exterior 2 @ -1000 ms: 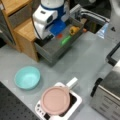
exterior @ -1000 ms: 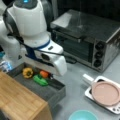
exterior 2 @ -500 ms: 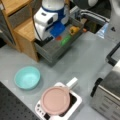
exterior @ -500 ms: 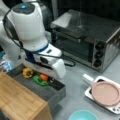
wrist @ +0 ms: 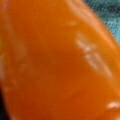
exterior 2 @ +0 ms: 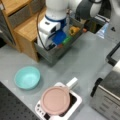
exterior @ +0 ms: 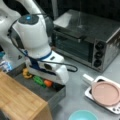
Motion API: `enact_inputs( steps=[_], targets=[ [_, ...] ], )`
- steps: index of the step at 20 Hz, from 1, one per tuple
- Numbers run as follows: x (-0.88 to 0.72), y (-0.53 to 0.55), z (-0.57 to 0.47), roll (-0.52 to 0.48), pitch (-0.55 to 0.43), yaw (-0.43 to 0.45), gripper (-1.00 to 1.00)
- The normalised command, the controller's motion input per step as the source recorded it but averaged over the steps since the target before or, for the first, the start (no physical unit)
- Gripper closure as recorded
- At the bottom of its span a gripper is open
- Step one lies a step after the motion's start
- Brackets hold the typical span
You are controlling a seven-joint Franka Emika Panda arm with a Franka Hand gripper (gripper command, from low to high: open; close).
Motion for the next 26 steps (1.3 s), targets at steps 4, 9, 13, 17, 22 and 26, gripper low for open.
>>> enact_inputs(
  steps=[4, 9, 13, 17, 22, 26],
  targets=[
    [-0.04, -0.01, -0.04, 0.024, -0.063, 0.014, 1.00],
    [-0.04, -0.02, -0.03, 0.034, -0.056, 0.008, 1.00],
    [-0.06, -0.05, 0.04, 0.041, -0.018, 0.001, 1.00],
    [-0.04, -0.11, 0.05, 0.065, -0.012, 0.018, -1.00],
    [0.01, -0.14, 0.02, 0.084, 0.003, 0.038, -1.00],
    [0.05, -0.14, 0.05, 0.093, 0.011, 0.049, -1.00]
  ],
)
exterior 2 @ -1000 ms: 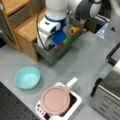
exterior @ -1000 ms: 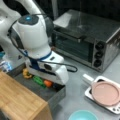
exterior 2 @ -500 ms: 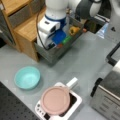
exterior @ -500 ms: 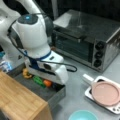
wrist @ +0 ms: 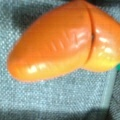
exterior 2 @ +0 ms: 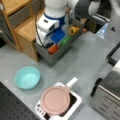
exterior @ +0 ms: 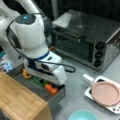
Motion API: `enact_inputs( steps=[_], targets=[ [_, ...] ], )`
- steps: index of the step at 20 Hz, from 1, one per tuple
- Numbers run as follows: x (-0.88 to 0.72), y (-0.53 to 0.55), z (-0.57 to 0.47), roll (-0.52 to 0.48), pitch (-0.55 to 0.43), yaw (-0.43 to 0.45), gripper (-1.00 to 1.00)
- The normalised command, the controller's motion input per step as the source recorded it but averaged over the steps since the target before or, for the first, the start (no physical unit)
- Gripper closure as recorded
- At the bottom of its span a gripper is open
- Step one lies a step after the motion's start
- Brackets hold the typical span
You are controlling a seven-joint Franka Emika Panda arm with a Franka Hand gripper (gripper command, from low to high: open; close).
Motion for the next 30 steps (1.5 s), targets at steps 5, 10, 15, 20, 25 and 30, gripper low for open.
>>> enact_inputs(
  steps=[5, 10, 15, 20, 25, 30],
  targets=[
    [0.08, -0.14, 0.10, 0.088, 0.027, 0.053, -1.00],
    [0.11, -0.13, 0.14, 0.081, 0.052, 0.043, -1.00],
    [0.14, -0.06, 0.10, 0.082, 0.040, -0.052, -1.00],
    [0.15, 0.01, 0.08, 0.103, 0.052, -0.212, -1.00],
    [0.03, -0.05, 0.20, 0.095, -0.047, -0.419, -1.00],
    [-0.22, -0.04, 0.29, -0.036, -0.079, -0.580, -1.00]
  ],
)
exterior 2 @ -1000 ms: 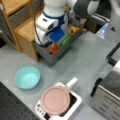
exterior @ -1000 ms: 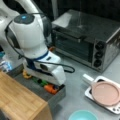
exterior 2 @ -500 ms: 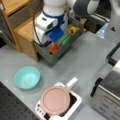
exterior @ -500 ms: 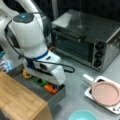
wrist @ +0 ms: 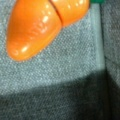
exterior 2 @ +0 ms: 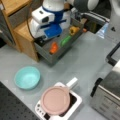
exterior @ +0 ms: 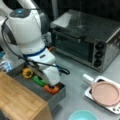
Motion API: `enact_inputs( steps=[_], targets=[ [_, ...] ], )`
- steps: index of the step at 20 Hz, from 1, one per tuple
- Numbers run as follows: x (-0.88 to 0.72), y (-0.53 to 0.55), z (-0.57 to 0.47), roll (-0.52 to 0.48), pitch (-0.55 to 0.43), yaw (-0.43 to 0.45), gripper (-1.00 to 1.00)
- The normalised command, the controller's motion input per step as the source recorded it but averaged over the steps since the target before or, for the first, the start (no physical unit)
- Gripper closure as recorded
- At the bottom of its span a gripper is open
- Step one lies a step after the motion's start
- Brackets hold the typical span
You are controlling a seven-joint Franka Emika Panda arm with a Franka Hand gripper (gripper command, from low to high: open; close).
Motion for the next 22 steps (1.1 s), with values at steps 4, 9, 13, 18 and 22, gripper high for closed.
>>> enact_inputs(
  steps=[4, 9, 13, 18, 22],
  targets=[
    [-0.36, 0.08, 0.19, -0.113, -0.019, -0.577, -1.00],
    [-0.21, 0.20, -0.07, -0.153, -0.086, -0.403, -1.00],
    [-0.17, 0.33, -0.17, -0.169, -0.112, -0.407, -1.00],
    [-0.13, 0.34, 0.03, 0.011, 0.046, -0.432, -1.00],
    [0.00, 0.21, 0.14, 0.090, 0.111, -0.318, -1.00]
  ],
)
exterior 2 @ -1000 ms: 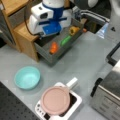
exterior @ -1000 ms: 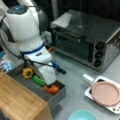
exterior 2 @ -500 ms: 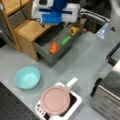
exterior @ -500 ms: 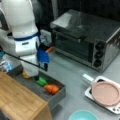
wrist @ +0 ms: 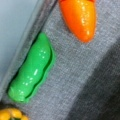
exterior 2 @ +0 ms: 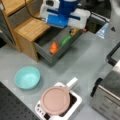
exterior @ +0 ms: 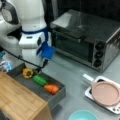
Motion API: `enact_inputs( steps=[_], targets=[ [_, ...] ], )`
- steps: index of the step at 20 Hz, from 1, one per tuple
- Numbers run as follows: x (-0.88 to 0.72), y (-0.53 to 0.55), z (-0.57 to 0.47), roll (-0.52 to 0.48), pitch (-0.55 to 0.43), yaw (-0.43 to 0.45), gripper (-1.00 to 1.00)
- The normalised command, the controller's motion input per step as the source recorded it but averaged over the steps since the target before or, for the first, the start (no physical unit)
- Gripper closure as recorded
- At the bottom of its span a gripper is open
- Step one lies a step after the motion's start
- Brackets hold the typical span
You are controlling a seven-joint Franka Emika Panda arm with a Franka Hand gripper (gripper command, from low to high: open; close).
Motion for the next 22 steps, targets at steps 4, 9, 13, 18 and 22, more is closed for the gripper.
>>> enact_inputs(
  steps=[4, 9, 13, 18, 22],
  targets=[
    [0.07, 0.11, 0.11, 0.147, 0.092, -0.274, -1.00],
    [0.09, 0.15, 0.11, 0.172, 0.095, -0.330, -1.00],
    [0.12, 0.23, 0.14, 0.151, 0.147, -0.377, -1.00],
    [0.18, 0.24, 0.18, 0.172, 0.120, -0.287, -1.00],
    [0.22, 0.25, 0.13, 0.155, 0.038, -0.285, -1.00]
  ],
)
